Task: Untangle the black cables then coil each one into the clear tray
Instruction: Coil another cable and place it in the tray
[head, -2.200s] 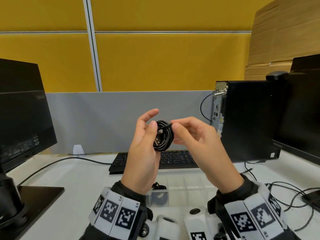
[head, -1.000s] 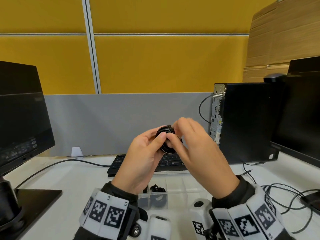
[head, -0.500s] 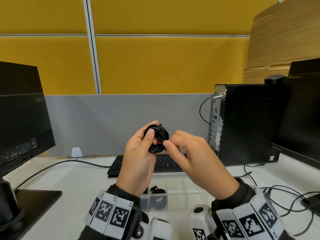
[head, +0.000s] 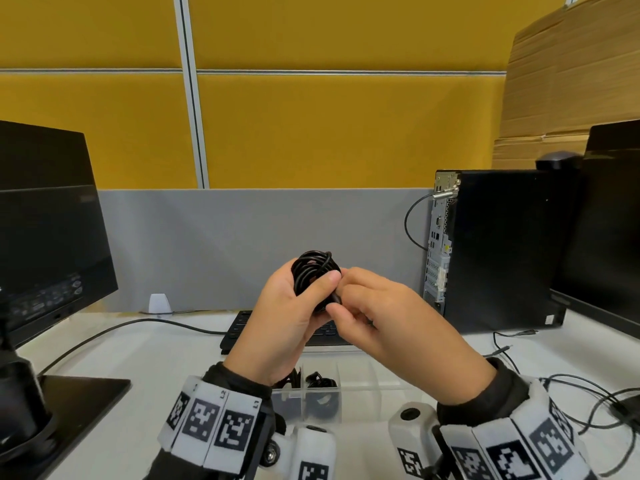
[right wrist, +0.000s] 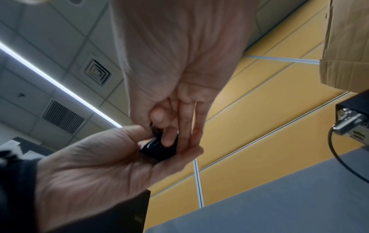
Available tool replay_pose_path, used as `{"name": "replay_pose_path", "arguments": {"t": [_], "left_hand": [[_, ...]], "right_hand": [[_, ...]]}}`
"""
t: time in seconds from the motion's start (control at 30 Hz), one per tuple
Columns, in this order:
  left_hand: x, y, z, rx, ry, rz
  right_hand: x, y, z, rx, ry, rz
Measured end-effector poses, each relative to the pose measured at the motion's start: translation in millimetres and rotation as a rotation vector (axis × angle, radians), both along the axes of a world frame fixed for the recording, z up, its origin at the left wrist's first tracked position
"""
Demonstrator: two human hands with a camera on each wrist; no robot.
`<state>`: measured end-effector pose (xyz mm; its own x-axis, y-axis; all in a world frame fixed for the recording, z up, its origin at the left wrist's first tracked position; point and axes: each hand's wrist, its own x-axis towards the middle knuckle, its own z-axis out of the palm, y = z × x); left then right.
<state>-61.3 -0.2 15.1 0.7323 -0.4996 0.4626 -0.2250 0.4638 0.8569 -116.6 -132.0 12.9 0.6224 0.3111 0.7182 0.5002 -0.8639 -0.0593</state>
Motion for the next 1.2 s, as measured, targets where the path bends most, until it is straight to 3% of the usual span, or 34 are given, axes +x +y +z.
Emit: {"name": "replay_pose_path", "arguments": {"t": [0.07,0.2,0.33,0.47,0.6,0.7,0.8,0.87,0.97,1.03,1.2], "left_hand": [[0.0,-1.9,-1.6,0.019,0.007,-0.002],[2.3,-9.4,-7.0,0.032,0.072,-0.034],[5.7,-14.4,-10.9,0.133,0.067,-0.116],[12.4,-19.0,-14.3,0.243,0.054,-0.208],[18.4,-32.6,-22.0,0.26,0.097,-0.256],[21.6,-45.1,-32.2,0.259,0.185,-0.235],[35.5,-48.5,-50.6,0.432,0.185,-0.125],[47.2,-41.2,-61.8,0.692,0.094,-0.015],[50.5,-26.5,-68.5,1.033,-0.182,0.139],[49.3,-21.1,-73.3,1.156,-0.366,0.156],[43.5,-24.7,-82.9,1.354,-0.627,0.052]], "right_hand": [[-4.6,-1.7,4.6,0.048,0.061,0.04],[-5.9,-15.1,19.3,0.492,0.071,0.093],[12.7,-23.7,22.0,0.341,0.328,0.019],[21.2,-38.7,20.4,0.234,0.404,-0.038],[28.0,-51.1,11.6,0.314,0.457,-0.012],[40.7,-60.3,0.7,0.322,0.503,-0.046],[58.6,-75.9,-10.9,0.299,0.632,-0.152],[70.8,-82.7,-20.5,0.231,0.789,-0.207],[85.5,-77.8,-36.5,0.019,0.961,-0.288],[91.9,-68.0,-44.3,-0.071,1.002,-0.307],[98.8,-36.4,-57.6,-0.399,1.031,-0.393]]}}
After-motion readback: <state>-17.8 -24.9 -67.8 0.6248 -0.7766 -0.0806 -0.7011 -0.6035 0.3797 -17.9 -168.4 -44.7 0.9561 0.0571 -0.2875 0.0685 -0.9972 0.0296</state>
